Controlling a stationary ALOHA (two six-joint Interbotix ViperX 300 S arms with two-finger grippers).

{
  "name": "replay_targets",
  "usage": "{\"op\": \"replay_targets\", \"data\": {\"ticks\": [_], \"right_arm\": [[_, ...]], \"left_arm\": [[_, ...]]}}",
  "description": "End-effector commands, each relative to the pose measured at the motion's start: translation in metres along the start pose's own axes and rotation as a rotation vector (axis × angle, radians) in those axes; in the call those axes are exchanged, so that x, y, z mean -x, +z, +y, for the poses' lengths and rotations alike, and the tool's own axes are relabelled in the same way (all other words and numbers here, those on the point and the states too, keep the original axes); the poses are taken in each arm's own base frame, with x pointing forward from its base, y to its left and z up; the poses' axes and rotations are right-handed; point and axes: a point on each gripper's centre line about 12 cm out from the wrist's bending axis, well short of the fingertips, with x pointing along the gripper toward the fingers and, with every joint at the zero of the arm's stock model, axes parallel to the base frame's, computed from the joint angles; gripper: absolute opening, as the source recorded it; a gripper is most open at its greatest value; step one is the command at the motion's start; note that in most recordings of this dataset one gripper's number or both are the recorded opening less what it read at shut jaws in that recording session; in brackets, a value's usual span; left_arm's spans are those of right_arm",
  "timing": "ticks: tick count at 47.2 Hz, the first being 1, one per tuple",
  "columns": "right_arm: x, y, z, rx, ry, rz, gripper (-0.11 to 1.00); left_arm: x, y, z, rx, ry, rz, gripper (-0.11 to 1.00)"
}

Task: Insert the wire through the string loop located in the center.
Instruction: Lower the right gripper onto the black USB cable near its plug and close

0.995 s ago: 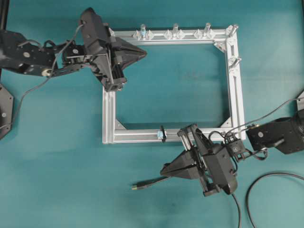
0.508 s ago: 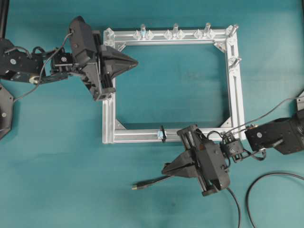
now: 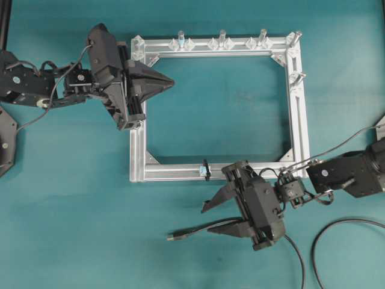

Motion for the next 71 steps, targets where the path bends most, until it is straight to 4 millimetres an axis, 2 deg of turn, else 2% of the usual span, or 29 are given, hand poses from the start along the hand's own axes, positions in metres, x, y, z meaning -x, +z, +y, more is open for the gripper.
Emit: {"op": "replay_targets", "data": {"ticks": [1, 28, 47, 71], "right_arm": [[-0.003, 0.01, 0.003, 0.004, 0.007, -0.027, 0.53], [-0.031, -0.016, 0.0, -0.002, 0.005, 0.033, 0.53], [-0.05, -0.018, 0.005, 0.005, 0.021, 0.03, 0.53], [-0.05, -0.034, 0.006, 0.007, 0.013, 0.11, 0.52]], "left_arm": [[0.002, 0.011, -0.002, -0.001, -0.006, -0.035, 0.0], [0.002, 0.008, -0.003, -0.002, -0.009, -0.013, 0.0], [0.001, 0.007, -0.004, -0.001, -0.011, 0.004, 0.0], [0.002, 0.007, -0.004, -0.002, -0.012, 0.002, 0.0]]}}
